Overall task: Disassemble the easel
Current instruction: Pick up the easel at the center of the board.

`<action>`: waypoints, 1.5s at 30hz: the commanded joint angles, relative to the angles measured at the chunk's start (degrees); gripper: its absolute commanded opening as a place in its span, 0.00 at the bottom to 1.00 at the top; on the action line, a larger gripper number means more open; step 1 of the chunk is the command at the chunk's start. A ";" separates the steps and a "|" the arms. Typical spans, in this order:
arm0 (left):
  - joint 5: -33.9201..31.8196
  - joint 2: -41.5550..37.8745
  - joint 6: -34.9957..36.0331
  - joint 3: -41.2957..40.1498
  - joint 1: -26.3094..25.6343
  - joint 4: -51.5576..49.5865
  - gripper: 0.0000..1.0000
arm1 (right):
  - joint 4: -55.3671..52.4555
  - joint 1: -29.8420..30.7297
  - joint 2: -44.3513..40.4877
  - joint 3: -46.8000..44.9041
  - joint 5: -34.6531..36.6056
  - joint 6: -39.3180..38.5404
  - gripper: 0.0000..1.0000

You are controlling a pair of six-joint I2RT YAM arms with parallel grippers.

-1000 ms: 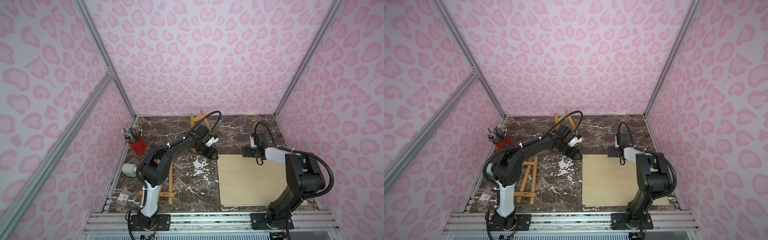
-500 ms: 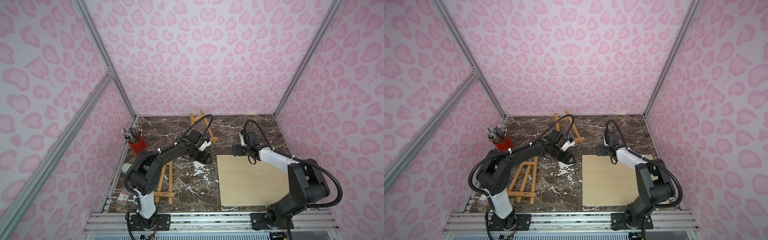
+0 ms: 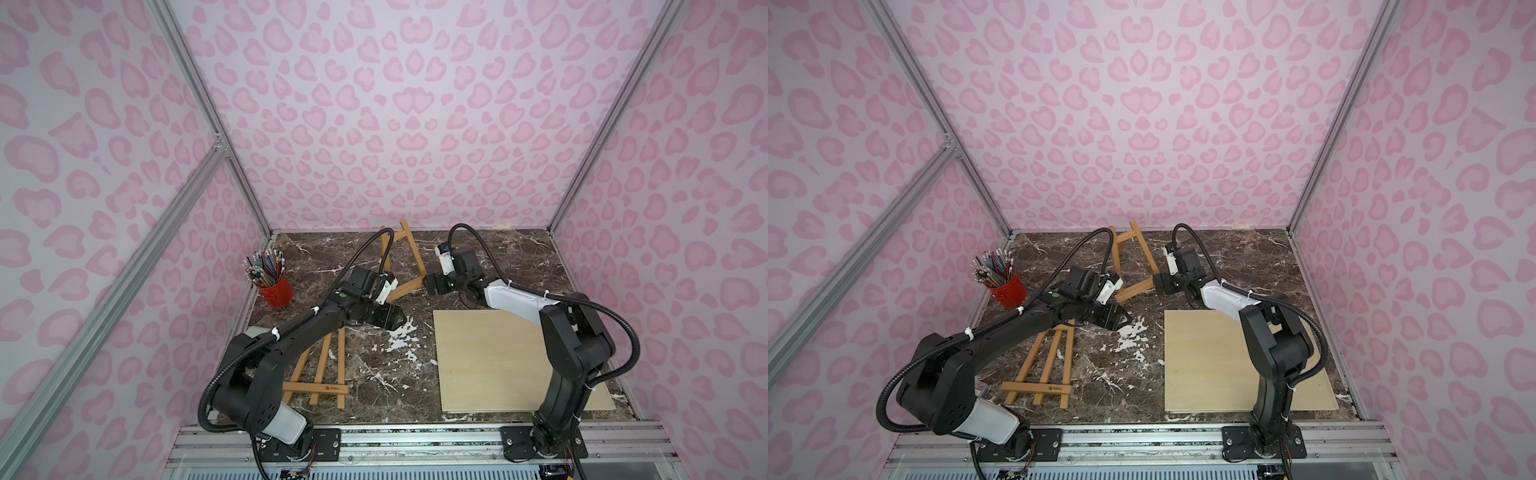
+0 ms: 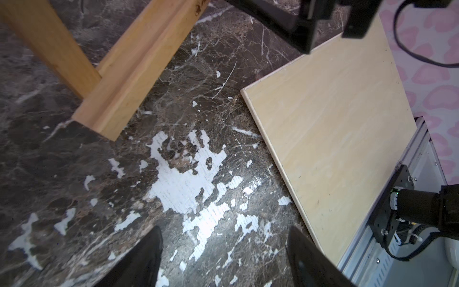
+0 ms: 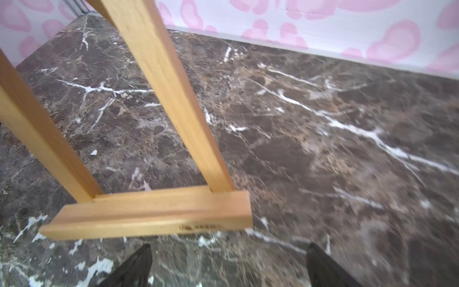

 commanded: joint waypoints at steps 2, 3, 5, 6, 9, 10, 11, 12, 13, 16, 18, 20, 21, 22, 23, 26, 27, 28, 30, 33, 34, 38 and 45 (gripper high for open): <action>-2.18 -3.59 -1.82 -2.18 1.15 2.35 0.81 | 3.83 0.55 5.83 5.56 -0.06 -4.13 0.97; -2.20 -4.23 -1.90 -2.54 1.29 2.33 0.81 | 4.04 0.48 6.88 6.76 0.26 -4.33 0.97; -2.45 -5.58 -2.04 -3.10 1.61 1.90 0.81 | 5.14 0.54 9.00 9.48 0.42 -4.84 0.96; -2.62 -6.08 -2.03 -3.26 1.72 1.72 0.81 | 5.96 0.54 9.63 9.98 0.19 -5.02 0.96; -3.39 -7.26 -1.94 -3.64 1.92 1.19 0.81 | 8.70 0.53 11.41 10.99 -1.95 -5.82 0.91; -3.67 -7.57 -1.95 -3.63 1.99 0.80 0.81 | 9.76 0.55 11.72 10.94 -2.96 -6.12 0.88; -3.93 -7.83 -1.93 -3.64 2.09 0.58 0.81 | 10.85 0.60 11.91 10.79 -3.46 -6.32 0.86; -4.08 -8.10 -1.97 -3.70 2.22 0.30 0.81 | 11.50 0.63 12.07 10.63 -3.73 -6.47 0.83; -4.13 -8.33 -1.93 -3.75 2.35 0.20 0.81 | 12.22 0.57 12.24 10.45 -4.32 -6.74 0.79; -4.39 -9.21 -2.02 -4.10 2.61 -0.18 0.81 | 13.78 0.74 12.70 9.96 -5.23 -7.38 0.63; -4.48 -9.74 -2.20 -4.39 2.95 -0.31 0.81 | 14.05 1.17 12.84 9.75 -4.59 -7.96 0.48; -4.47 -10.05 -2.35 -4.41 3.23 -0.48 0.81 | 13.93 1.58 12.82 9.57 -4.08 -8.57 0.40; -4.48 -10.21 -2.48 -4.43 3.45 -0.48 0.82 | 13.92 1.81 12.72 9.31 -3.69 -8.97 0.38; -4.48 -10.31 -2.67 -4.43 3.62 -0.43 0.82 | 13.92 2.10 12.56 9.09 -3.23 -9.39 0.35; -4.48 -10.36 -2.73 -4.34 3.81 -0.41 0.82 | 13.92 2.39 12.25 8.74 -2.67 -9.81 0.30; -5.20 -10.75 -3.32 -4.19 4.69 -0.64 0.82 | 14.34 3.16 10.65 8.21 -1.04 -11.02 0.21; -5.36 -10.97 -3.52 -4.19 5.09 -0.68 0.82 | 14.48 3.42 9.99 5.96 -0.39 -11.50 0.18; -5.44 -11.23 -3.68 -4.24 5.53 -0.57 0.82 | 14.44 3.67 9.23 5.59 0.11 -11.71 0.15; -5.63 -12.08 -4.37 -4.40 6.78 -0.31 0.82 | 14.11 4.10 7.38 4.84 0.64 -12.28 0.11; -5.21 -13.75 -5.49 -4.37 9.34 0.17 0.82 | 13.16 4.67 3.78 3.51 1.29 -12.50 0.09; -5.11 -14.21 -5.82 -4.21 10.21 0.07 0.82 | 13.00 4.83 2.54 2.81 1.38 -12.50 0.08; -3.13 -15.37 -7.53 -3.49 14.42 0.24 0.84 | 11.40 5.44 -4.01 -0.73 0.32 -12.00 0.08; 0.41 -13.34 -6.90 0.55 19.25 -0.49 0.84 | 7.11 7.18 -14.62 -8.34 -3.01 -11.54 0.06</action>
